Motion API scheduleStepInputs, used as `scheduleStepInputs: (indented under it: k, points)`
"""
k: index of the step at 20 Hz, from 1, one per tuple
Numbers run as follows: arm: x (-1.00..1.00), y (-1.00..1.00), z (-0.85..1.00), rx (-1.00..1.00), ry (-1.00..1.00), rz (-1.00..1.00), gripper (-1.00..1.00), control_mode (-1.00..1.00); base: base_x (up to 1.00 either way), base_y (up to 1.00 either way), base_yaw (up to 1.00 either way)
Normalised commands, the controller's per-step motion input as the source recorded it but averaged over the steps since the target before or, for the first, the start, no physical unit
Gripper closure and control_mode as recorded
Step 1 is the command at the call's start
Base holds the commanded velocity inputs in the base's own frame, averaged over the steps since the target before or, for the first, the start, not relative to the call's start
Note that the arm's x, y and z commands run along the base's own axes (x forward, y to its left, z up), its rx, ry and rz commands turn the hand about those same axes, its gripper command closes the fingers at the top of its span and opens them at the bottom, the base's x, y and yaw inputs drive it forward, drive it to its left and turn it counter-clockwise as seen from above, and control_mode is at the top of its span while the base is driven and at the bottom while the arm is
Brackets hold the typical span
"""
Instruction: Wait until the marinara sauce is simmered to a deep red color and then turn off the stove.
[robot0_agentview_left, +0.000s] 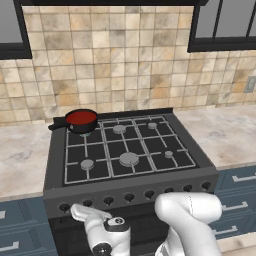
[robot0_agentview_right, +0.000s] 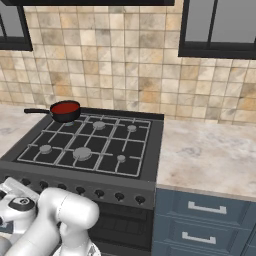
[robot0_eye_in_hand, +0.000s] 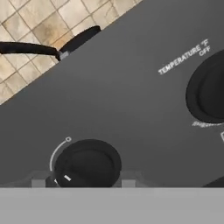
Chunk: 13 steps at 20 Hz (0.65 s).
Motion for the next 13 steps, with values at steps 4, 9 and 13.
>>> scheduleStepInputs:
  k: [4, 9, 13]
  points:
    - [0.00, -0.19, 0.12, 0.56, 0.06, -0.11, 1.00, -1.00, 0.00, 0.00, 0.00]
    - [0.00, -0.14, 0.18, 0.53, 0.07, -0.11, 1.00, -1.00, 0.00, 0.00, 0.00]
    - [0.00, -0.14, 0.19, 0.50, 0.07, -0.10, 1.00, -1.00, 0.00, 0.00, 0.00]
